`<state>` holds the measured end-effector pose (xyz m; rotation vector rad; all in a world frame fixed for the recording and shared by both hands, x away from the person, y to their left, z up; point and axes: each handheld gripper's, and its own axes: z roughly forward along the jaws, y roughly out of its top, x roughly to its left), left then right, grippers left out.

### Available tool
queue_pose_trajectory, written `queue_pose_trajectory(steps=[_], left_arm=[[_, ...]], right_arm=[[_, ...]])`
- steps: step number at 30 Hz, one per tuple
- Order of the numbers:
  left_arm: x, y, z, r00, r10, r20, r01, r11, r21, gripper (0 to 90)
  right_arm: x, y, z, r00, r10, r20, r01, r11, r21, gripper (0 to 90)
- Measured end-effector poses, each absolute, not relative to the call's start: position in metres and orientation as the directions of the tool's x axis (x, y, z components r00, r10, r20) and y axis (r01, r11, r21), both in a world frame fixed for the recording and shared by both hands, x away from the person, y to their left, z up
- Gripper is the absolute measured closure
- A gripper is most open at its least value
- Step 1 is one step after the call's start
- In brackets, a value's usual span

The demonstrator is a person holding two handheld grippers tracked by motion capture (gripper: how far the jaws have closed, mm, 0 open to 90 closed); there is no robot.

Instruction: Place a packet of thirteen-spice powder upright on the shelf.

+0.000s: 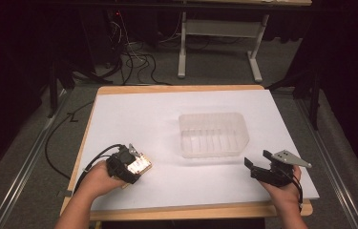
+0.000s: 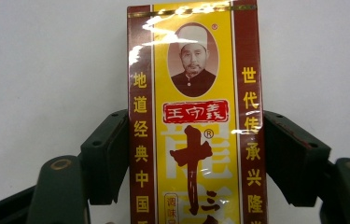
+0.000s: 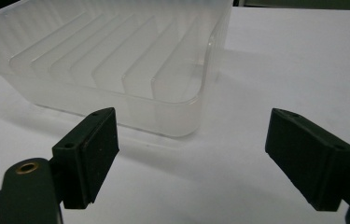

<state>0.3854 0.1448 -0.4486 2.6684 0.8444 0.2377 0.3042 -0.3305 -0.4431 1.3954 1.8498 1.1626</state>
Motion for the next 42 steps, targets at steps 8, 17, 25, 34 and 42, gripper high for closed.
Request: queue_pose_trajectory(steps=[8, 17, 25, 34, 42], left_arm=[[0.386, 0.146, -0.450, 0.813, 0.581, 0.046, 0.536, -0.776, 0.334, 30.4], [0.384, 0.146, -0.448, 0.804, 0.594, 0.035, 0.545, -0.758, 0.357, 32.5], [0.382, 0.147, -0.448, 0.802, 0.598, 0.008, 0.550, -0.743, 0.381, 32.5], [0.376, 0.146, -0.447, 0.802, 0.598, -0.011, 0.545, -0.723, 0.425, 32.5], [0.372, 0.150, -0.441, 0.784, 0.619, -0.050, 0.555, -0.661, 0.506, 32.5]], right_arm=[[0.304, -0.332, -0.443, -0.311, 0.947, 0.078, 0.480, 0.085, 0.873, 18.0], [0.304, -0.331, -0.443, -0.314, 0.946, 0.080, 0.478, 0.085, 0.874, 18.0], [0.304, -0.332, -0.442, -0.308, 0.948, 0.082, 0.476, 0.079, 0.876, 17.9], [0.301, -0.333, -0.439, -0.307, 0.947, 0.094, 0.468, 0.064, 0.882, 17.4], [0.300, -0.330, -0.437, -0.329, 0.941, 0.080, 0.449, 0.081, 0.890, 15.4]])
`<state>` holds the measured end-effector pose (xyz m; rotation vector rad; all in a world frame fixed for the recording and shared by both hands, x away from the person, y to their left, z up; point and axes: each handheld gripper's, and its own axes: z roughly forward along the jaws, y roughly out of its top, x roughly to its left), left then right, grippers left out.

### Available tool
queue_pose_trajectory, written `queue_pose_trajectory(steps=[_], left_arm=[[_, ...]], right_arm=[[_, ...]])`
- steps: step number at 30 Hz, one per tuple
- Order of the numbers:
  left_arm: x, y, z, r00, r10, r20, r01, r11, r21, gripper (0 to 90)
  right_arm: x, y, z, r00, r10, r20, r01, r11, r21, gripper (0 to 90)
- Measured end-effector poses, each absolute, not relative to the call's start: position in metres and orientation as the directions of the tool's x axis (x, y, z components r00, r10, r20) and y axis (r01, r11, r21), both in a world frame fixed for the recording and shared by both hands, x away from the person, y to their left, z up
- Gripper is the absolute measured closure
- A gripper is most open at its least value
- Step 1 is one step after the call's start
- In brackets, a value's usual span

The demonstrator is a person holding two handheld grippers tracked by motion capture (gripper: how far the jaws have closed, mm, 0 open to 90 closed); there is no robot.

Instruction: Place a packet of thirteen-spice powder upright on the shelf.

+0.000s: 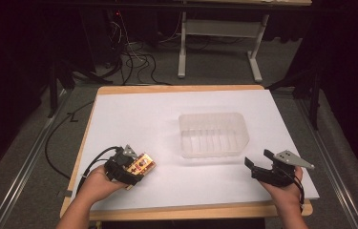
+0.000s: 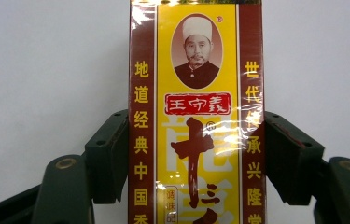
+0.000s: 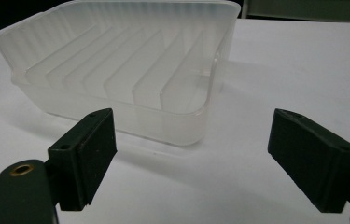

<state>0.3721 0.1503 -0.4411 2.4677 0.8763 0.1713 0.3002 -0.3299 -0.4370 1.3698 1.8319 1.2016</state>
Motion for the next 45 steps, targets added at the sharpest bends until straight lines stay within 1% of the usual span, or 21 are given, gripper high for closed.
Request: queue_pose_trajectory(steps=[6, 11, 14, 15, 17, 19, 24, 31, 38, 40, 41, 45], left_arm=[[0.370, 0.150, -0.438, 0.772, 0.627, -0.108, 0.559, -0.587, 0.586, 32.5], [0.365, 0.149, -0.432, 0.761, 0.638, -0.121, 0.544, -0.525, 0.655, 32.6], [0.362, 0.148, -0.430, 0.757, 0.641, -0.127, 0.529, -0.486, 0.696, 32.6], [0.362, 0.148, -0.430, 0.757, 0.641, -0.127, 0.529, -0.486, 0.696, 32.6], [0.359, 0.147, -0.428, 0.757, 0.645, -0.107, 0.505, -0.472, 0.723, 32.5], [0.357, 0.146, -0.426, 0.754, 0.647, -0.108, 0.496, -0.455, 0.739, 32.5], [0.350, 0.141, -0.423, 0.756, 0.650, -0.080, 0.455, -0.433, 0.778, 32.5], [0.339, 0.128, -0.419, 0.780, 0.625, -0.038, 0.392, -0.440, 0.808, 32.5], [0.331, 0.115, -0.417, 0.789, 0.615, -0.014, 0.353, -0.433, 0.829, 32.5], [0.327, 0.109, -0.416, 0.796, 0.605, 0.010, 0.329, -0.447, 0.832, 32.6], [0.325, 0.104, -0.416, 0.790, 0.614, 0.004, 0.324, -0.423, 0.846, 32.5], [0.322, 0.095, -0.415, 0.791, 0.612, 0.023, 0.303, -0.423, 0.854, 32.5]], right_arm=[[0.300, -0.326, -0.436, -0.344, 0.936, 0.074, 0.437, 0.089, 0.895, 17.2], [0.298, -0.328, -0.434, -0.352, 0.932, 0.082, 0.424, 0.080, 0.902, 22.4], [0.298, -0.329, -0.433, -0.353, 0.930, 0.102, 0.426, 0.063, 0.903, 22.1], [0.299, -0.330, -0.433, -0.354, 0.929, 0.106, 0.428, 0.061, 0.902, 22.0], [0.299, -0.330, -0.433, -0.360, 0.927, 0.109, 0.430, 0.061, 0.901, 22.0], [0.299, -0.329, -0.434, -0.363, 0.925, 0.110, 0.433, 0.063, 0.899, 21.4], [0.298, -0.325, -0.433, -0.358, 0.930, 0.089, 0.432, 0.080, 0.898, 15.0], [0.296, -0.317, -0.431, -0.372, 0.924, 0.083, 0.428, 0.092, 0.899, 14.3], [0.294, -0.310, -0.427, -0.379, 0.922, 0.083, 0.424, 0.093, 0.901, 12.0], [0.293, -0.305, -0.425, -0.391, 0.916, 0.086, 0.417, 0.093, 0.904, 11.5], [0.292, -0.303, -0.424, -0.397, 0.914, 0.086, 0.414, 0.095, 0.905, 11.2], [0.293, -0.295, -0.419, -0.413, 0.907, 0.078, 0.403, 0.105, 0.909, 9.1]])
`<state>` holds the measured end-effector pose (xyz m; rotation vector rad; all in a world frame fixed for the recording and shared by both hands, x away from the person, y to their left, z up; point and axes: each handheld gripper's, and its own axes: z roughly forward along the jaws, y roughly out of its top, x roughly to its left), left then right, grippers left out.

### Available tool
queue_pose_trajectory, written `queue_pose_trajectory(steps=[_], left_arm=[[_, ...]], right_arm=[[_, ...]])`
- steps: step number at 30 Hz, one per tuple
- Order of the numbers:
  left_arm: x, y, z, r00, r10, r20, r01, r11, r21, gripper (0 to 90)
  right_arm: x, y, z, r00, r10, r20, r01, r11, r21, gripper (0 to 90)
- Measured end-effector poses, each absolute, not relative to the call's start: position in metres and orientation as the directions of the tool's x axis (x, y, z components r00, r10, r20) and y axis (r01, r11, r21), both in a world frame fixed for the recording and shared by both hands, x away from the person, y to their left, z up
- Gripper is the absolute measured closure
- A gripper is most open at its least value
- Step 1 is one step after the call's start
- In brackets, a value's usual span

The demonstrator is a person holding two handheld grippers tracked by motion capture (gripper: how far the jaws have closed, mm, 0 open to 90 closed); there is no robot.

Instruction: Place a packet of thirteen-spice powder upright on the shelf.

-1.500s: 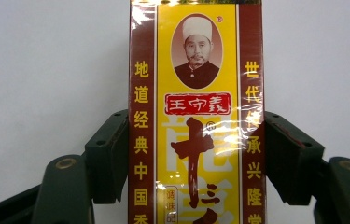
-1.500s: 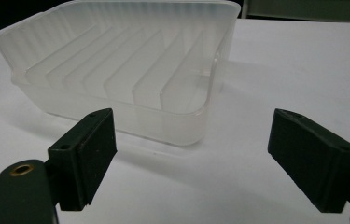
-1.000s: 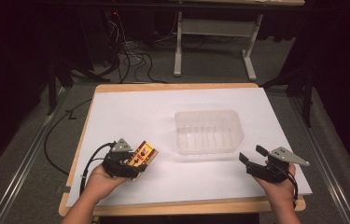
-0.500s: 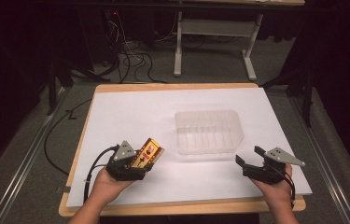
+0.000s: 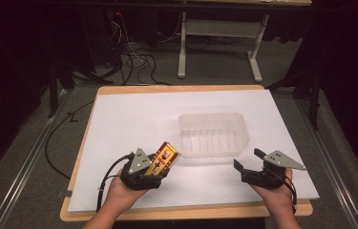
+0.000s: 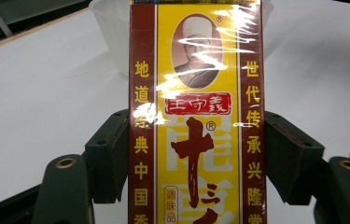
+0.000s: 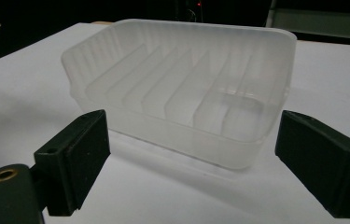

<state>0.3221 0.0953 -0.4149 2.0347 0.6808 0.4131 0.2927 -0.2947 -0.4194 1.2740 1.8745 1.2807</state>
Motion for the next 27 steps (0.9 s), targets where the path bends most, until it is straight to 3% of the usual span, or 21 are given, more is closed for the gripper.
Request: queue_pose_trajectory(steps=[8, 22, 27], left_arm=[[0.321, 0.080, -0.412, 0.789, 0.613, 0.052, 0.270, -0.421, 0.866, 32.6], [0.328, 0.052, -0.408, 0.790, 0.610, 0.061, 0.242, -0.403, 0.883, 32.6], [0.323, 0.046, -0.415, 0.793, 0.602, 0.089, 0.222, -0.422, 0.879, 32.6]], right_arm=[[0.302, -0.275, -0.405, -0.439, 0.894, 0.087, 0.403, 0.110, 0.909, 5.4], [0.331, -0.251, -0.377, -0.453, 0.886, 0.096, 0.369, 0.089, 0.925, 10.7], [0.329, -0.251, -0.383, -0.459, 0.878, 0.132, 0.370, 0.054, 0.927, 12.1]])
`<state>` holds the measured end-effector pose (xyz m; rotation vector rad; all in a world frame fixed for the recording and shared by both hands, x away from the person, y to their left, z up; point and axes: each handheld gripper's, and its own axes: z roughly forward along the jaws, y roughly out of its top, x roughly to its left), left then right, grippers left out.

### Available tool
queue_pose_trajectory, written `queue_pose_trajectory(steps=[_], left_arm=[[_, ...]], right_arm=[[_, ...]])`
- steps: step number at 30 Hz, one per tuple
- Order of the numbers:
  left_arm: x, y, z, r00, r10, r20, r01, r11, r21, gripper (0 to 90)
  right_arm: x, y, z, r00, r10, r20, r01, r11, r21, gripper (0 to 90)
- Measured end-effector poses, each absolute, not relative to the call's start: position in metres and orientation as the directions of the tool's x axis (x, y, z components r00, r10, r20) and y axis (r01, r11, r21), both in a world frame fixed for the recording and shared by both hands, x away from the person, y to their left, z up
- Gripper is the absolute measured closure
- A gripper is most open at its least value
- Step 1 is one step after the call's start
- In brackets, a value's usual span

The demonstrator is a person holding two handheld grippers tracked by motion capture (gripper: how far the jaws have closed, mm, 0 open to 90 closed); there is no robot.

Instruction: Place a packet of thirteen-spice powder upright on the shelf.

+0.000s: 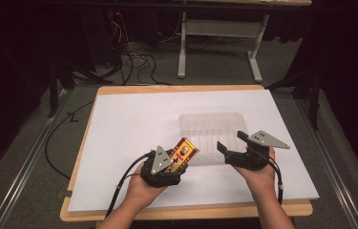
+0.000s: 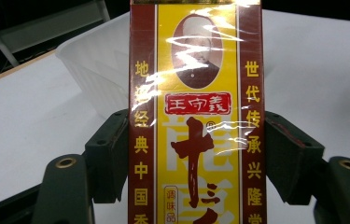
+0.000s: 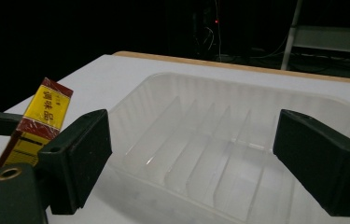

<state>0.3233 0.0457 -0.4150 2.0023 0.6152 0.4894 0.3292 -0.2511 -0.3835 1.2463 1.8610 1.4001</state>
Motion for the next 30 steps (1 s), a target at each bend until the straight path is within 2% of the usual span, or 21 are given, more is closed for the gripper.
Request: queue_pose_trajectory(steps=[10, 24, 30], left_arm=[[0.311, 0.035, -0.421, 0.784, 0.611, 0.112, 0.203, -0.423, 0.883, 32.5], [0.304, 0.025, -0.423, 0.793, 0.597, 0.118, 0.191, -0.429, 0.883, 32.5], [0.301, 0.023, -0.423, 0.796, 0.594, 0.121, 0.185, -0.428, 0.885, 32.5]], right_arm=[[0.315, -0.249, -0.388, -0.493, 0.851, 0.180, 0.391, 0.032, 0.920, 14.8], [0.305, -0.218, -0.389, -0.569, 0.797, 0.204, 0.405, 0.056, 0.913, 15.9], [0.303, -0.207, -0.394, -0.587, 0.784, 0.203, 0.414, 0.075, 0.907, 19.5]])
